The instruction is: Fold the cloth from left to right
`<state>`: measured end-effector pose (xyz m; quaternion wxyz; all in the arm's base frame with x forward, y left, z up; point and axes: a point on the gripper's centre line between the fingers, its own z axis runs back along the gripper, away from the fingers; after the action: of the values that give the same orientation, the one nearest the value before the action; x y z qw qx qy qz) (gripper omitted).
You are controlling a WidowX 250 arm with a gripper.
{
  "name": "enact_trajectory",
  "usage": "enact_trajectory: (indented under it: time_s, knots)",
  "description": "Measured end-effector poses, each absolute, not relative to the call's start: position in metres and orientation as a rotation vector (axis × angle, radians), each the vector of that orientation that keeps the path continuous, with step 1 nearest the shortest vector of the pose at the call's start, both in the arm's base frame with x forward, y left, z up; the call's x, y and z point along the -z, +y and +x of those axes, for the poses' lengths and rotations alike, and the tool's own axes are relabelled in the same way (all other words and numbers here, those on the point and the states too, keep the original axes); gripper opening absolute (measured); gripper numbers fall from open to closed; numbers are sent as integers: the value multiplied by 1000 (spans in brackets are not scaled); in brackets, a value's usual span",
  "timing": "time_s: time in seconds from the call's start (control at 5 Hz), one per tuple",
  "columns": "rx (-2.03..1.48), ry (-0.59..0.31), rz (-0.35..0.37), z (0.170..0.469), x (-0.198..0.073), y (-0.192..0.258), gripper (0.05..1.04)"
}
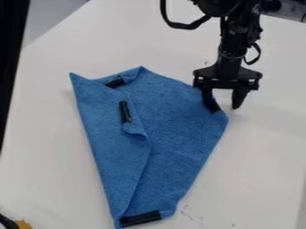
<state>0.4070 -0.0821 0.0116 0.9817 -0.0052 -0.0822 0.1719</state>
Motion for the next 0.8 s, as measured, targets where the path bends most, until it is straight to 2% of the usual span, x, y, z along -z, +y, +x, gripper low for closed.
enact_trajectory:
  time_s: [0.2,0.4,0.6,0.8]
  knots:
    - [-356,-161,-22,407,-10,-77,398]
    - [-350,-158,-17,404,-8,-75,192]
    - [-361,-166,-4,403,-9,-72,85]
    - [-414,-139,42,396,-16,-65,60]
